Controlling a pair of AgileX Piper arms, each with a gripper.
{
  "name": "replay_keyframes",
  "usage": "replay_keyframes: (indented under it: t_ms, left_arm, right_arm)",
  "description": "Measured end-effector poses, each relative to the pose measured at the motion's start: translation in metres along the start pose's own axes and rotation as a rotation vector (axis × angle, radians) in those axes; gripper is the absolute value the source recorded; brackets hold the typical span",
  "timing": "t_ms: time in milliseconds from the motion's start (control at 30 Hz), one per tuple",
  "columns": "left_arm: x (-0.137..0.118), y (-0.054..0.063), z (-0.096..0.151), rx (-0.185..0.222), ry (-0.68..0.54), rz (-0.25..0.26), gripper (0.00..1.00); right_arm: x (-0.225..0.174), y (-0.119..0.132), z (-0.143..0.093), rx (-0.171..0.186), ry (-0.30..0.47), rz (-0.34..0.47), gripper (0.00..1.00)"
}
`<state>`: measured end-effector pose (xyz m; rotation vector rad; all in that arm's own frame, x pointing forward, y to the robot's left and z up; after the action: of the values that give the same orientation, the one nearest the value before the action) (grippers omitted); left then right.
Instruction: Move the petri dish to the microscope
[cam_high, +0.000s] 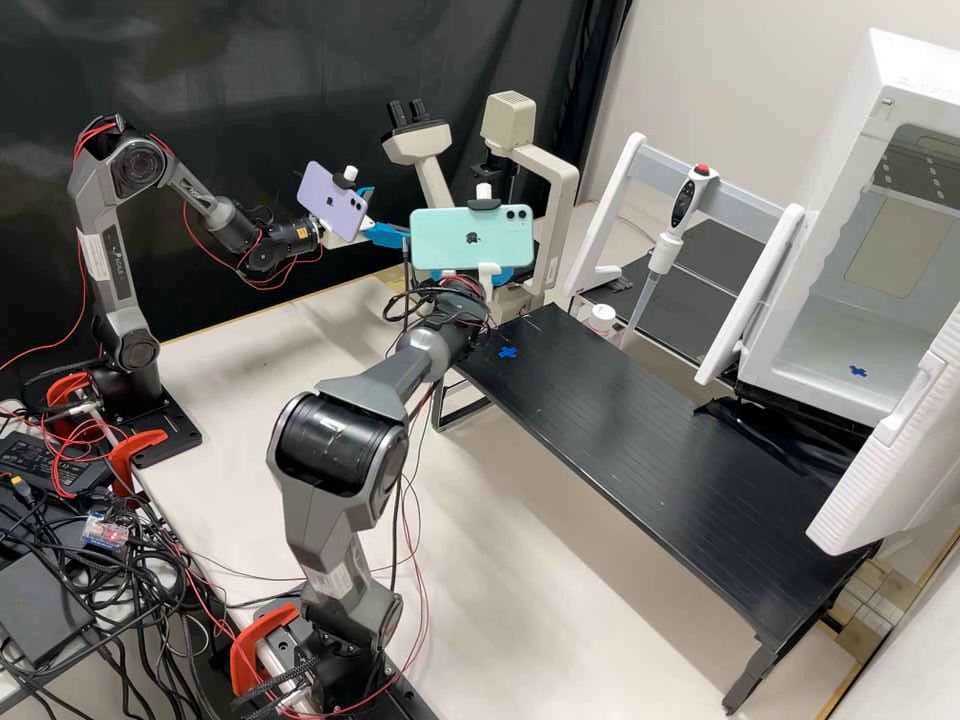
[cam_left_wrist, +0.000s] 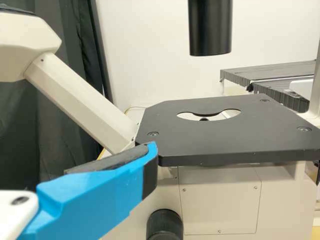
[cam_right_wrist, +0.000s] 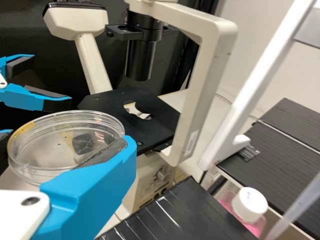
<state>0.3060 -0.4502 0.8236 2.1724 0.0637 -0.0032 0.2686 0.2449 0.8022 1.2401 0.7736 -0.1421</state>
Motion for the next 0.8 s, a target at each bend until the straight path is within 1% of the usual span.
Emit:
replay_keyframes:
  t_ms: [100, 233, 400, 500, 533, 600, 633, 700, 800]
  left_arm:
    - [0.000, 0.000, 0.000, 0.000, 0.000, 0.000, 1.00]
    - [0.000, 0.000, 0.000, 0.000, 0.000, 0.000, 1.00]
    - [0.000, 0.000, 0.000, 0.000, 0.000, 0.000, 1.00]
    - [0.000, 0.000, 0.000, 0.000, 0.000, 0.000, 1.00]
    - [0.000, 0.000, 0.000, 0.000, 0.000, 0.000, 1.00]
    - [0.000, 0.000, 0.000, 0.000, 0.000, 0.000, 1.00]
    - [0.000, 0.000, 0.000, 0.000, 0.000, 0.000, 1.00]
    - [0.000, 0.000, 0.000, 0.000, 0.000, 0.000, 1.00]
    - [0.000, 0.000, 0.000, 0.000, 0.000, 0.000, 1.00]
  right_arm:
    - [0.012, -0.001, -0.005, -0.006, -0.005, -0.006, 0.00]
    - [0.031, -0.002, -0.008, 0.009, -0.019, -0.017, 0.00]
    - [0.058, -0.003, -0.011, 0.038, -0.033, -0.022, 0.00]
    - [0.081, -0.006, -0.010, 0.071, -0.059, -0.026, 0.00]
    - [0.087, -0.006, -0.010, 0.076, -0.065, -0.024, 0.00]
    - [0.098, -0.007, -0.009, 0.083, -0.078, -0.021, 0.00]
    - [0.104, -0.007, -0.010, 0.095, -0.082, -0.015, 0.00]
    - [0.115, -0.007, -0.011, 0.099, -0.099, -0.002, 0.00]
    - [0.132, -0.009, -0.013, 0.126, -0.114, 0.011, 0.00]
